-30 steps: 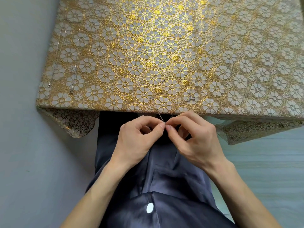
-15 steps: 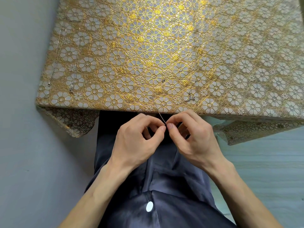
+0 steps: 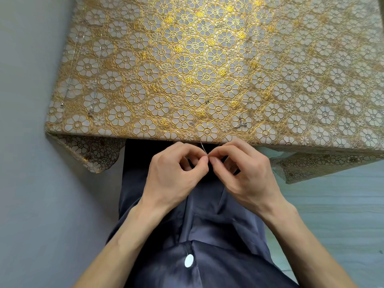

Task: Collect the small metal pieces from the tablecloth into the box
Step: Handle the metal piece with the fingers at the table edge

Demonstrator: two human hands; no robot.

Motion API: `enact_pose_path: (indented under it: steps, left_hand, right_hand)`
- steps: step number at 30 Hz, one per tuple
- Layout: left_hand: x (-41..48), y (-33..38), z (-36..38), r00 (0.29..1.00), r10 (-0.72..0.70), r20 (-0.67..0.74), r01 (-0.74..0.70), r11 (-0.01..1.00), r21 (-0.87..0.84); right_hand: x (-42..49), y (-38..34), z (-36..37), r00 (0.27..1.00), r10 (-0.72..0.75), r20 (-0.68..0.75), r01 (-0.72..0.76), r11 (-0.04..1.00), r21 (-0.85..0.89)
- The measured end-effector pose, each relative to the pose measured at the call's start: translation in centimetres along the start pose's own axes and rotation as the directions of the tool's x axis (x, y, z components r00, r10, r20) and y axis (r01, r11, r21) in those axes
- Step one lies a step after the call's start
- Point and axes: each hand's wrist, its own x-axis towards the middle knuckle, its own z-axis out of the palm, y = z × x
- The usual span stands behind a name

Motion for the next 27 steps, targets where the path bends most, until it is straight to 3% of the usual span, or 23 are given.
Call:
enact_pose_path:
  steps: [9, 15, 20, 23, 27]
  left_hand:
    - [-0.1, 0.1, 0.0, 0.999, -0.032, 0.001, 0.032, 0.999, -0.032]
    - [-0.1, 0.3, -0.2, 1.0, 0.017, -0.021, -0.018, 0.999, -0.05]
    - [-0.3, 0.4, 0.0, 0.994, 0.1, -0.036, -0.102, 0.994, -0.043]
    - [-0.4, 0.4, 0.0, 0.992, 0.122, -0.04, -0.123, 0.992, -0.04]
    - [-0.4, 0.2, 0.0, 0.99, 0.137, -0.037, -0.138, 0.99, -0.027]
  right_hand:
    - [0.1, -0.3, -0.2, 0.999, 0.044, 0.011, -0.044, 0.997, 0.067]
    - [0.1, -0.7, -0.6, 0.973, 0.225, 0.061, -0.233, 0.945, 0.23]
    - [0.1, -1.0, -0.7, 0.897, 0.417, 0.147, -0.442, 0.831, 0.338]
    - [0.4, -1.0, -1.0, 0.867, 0.445, 0.225, -0.498, 0.774, 0.392]
    - [0.5, -1.0, -1.1, 0.867, 0.413, 0.28, -0.496, 0.776, 0.39]
